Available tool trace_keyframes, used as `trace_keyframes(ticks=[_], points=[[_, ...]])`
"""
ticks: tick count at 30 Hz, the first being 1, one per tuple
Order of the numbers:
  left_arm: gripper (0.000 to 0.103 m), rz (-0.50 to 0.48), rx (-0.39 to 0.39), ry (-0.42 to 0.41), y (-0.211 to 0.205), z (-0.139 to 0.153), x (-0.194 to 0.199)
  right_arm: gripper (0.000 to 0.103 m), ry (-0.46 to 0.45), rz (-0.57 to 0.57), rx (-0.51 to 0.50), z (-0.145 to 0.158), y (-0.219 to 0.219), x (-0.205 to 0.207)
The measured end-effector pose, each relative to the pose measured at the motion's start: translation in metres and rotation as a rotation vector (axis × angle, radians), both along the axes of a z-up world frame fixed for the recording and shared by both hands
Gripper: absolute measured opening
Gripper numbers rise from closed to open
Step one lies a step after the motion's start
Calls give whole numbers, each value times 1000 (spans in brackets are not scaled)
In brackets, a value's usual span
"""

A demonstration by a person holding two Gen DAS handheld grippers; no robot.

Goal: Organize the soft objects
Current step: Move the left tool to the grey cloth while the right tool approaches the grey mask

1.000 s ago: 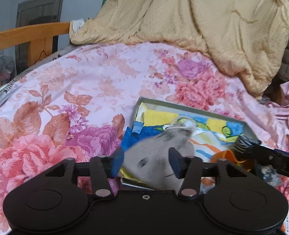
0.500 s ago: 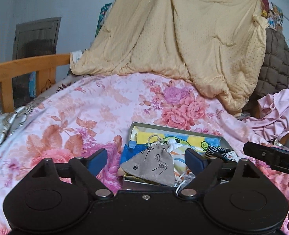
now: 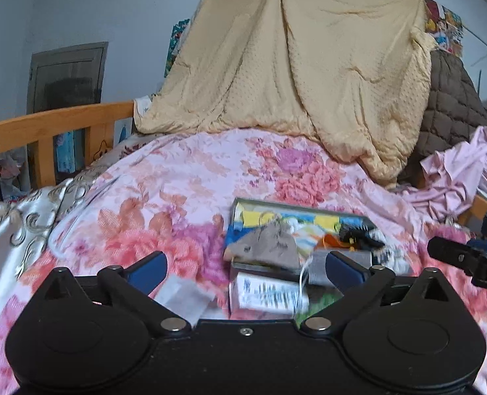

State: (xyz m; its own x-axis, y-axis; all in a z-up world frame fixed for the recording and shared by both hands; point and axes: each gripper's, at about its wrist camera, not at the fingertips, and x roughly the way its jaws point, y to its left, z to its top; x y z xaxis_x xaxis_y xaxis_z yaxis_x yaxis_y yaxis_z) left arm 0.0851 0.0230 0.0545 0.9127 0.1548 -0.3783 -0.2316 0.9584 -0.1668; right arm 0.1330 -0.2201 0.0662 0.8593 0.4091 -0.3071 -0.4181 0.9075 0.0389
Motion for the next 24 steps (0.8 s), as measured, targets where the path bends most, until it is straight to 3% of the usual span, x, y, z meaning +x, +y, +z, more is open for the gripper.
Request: trace_keyframes(ticks=[10, 24], points=[[102, -10, 9, 80, -7, -36, -35, 103, 109, 3, -38, -32, 0, -42], [102, 41, 4, 149, 6, -61, -42, 103, 191, -17, -90, -55, 7, -39]])
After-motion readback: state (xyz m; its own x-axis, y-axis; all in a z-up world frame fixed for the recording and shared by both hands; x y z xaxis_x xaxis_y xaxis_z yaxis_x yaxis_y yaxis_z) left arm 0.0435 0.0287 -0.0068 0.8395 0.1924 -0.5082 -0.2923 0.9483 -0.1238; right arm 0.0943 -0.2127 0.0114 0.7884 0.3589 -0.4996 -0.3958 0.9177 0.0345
